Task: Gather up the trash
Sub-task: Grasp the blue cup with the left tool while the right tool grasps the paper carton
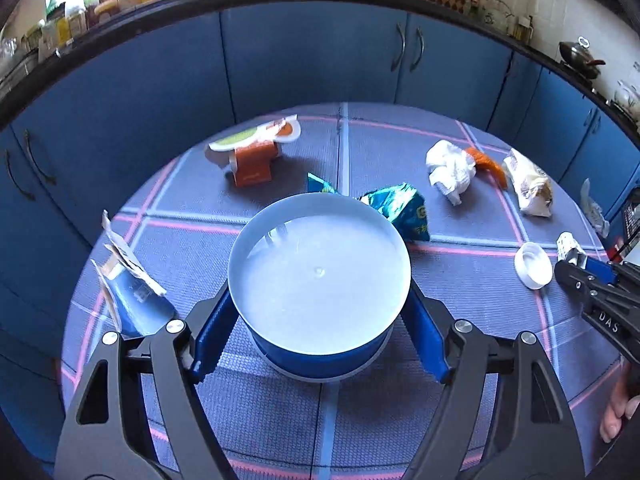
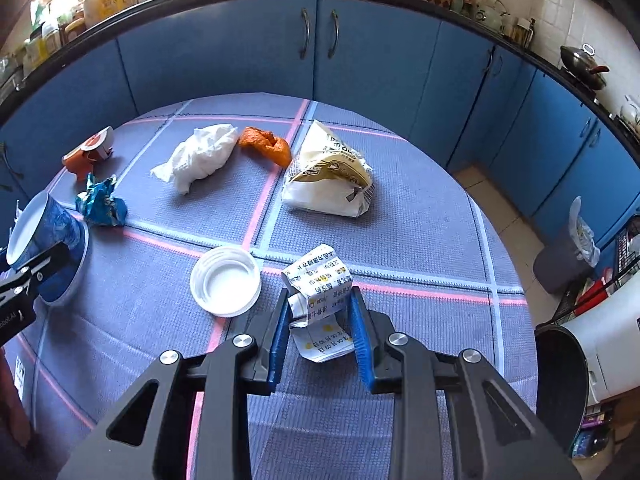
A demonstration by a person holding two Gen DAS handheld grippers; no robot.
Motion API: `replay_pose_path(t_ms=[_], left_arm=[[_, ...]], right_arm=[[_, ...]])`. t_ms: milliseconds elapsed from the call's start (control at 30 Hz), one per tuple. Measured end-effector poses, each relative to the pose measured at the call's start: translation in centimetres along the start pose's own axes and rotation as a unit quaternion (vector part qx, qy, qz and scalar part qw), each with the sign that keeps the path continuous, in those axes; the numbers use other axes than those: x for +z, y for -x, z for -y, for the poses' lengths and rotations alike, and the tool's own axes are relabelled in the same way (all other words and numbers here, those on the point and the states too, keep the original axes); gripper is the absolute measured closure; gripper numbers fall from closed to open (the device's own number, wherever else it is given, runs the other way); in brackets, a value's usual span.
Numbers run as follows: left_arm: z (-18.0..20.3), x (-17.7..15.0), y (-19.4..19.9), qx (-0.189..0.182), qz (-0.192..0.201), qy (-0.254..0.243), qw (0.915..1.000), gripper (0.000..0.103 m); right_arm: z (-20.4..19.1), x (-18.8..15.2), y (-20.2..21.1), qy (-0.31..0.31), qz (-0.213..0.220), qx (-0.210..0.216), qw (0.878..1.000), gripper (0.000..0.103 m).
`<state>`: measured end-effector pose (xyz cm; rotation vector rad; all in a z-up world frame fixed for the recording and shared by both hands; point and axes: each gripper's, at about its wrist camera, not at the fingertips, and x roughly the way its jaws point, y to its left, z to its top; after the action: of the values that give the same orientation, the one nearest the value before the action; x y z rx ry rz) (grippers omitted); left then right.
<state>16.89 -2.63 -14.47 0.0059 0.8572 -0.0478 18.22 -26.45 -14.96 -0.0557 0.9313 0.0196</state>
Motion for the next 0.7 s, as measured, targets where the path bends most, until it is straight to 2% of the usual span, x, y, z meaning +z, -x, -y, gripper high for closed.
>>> replay_pose_path(t_ms=[700], left_arm=[[3.7, -0.2, 7.7, -0.007, 0.057, -0.023, 0.9981, 0.027]], right_arm=[[1.9, -2.6, 8.8, -0.004, 0.055, -0.005, 0.998, 0.075]])
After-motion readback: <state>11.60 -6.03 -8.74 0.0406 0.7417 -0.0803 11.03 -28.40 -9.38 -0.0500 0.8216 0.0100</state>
